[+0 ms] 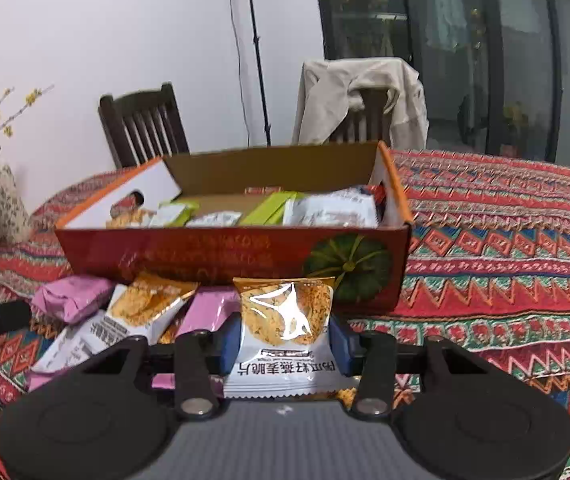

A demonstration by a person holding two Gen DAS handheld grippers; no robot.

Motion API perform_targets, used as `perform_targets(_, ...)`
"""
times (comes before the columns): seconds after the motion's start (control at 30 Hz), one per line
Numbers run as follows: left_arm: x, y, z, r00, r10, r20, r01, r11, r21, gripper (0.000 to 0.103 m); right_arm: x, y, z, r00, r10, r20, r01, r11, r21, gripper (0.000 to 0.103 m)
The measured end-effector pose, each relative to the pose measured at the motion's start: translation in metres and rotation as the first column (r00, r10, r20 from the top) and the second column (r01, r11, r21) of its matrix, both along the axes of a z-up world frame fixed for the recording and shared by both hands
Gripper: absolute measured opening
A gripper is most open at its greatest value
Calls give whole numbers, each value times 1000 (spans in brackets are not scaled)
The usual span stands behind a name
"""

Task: Organize snacks
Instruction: 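Grasp a yellow-and-white crisp packet with the right tool, then grasp another yellow-and-white crisp packet with the left tool while the right tool holds its packet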

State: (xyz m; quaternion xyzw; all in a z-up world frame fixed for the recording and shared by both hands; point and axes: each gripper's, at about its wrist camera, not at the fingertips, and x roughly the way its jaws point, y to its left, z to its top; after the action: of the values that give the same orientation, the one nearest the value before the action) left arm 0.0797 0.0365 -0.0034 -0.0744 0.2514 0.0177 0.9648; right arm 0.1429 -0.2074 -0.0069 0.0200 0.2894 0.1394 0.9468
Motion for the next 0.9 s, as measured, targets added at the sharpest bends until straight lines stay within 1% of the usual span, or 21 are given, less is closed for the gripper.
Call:
perform_targets(0.1,2,-5,2,1000,-1,-14,1,1000,22,103,-4,-4,3,1000,-12,26,12,1000,14,44)
perform_targets(0.2,7,-16,7,998,-40,-42,41,998,46,103,-7,-6,5,999,-19,44,18,1000,17,44)
perform_targets(0.37,22,-47,18,994,-96,-57,103,985,138,103,-10,-9,7,998,-22,53,21,1000,20,44)
perform_targets(0.43,33,-59,18,991,-106,-81,118,979,167,103,-11,-11,7,998,-32,49,31,999,26,44)
perform_targets(0.57,60,-75,10,985,-111,-133,135,974,180,103,-10,-13,6,998,-46,41,45,998,35,44)
perform_targets(0.67,70,-81,2,981,-108,-163,137,974,180,102,-10,-15,7,998,-49,41,47,998,45,44)
perform_targets(0.8,73,-83,-5,977,-125,-172,155,972,175,95,-10,-15,6,998,-49,36,47,998,50,45)
perform_targets(0.83,73,-83,-7,976,-132,-173,162,971,174,92,-10,-15,6,998,-49,34,47,998,49,45)
perform_targets(0.9,74,-85,-8,974,-144,-174,174,970,171,89,-9,-15,6,998,-47,30,45,998,49,45)
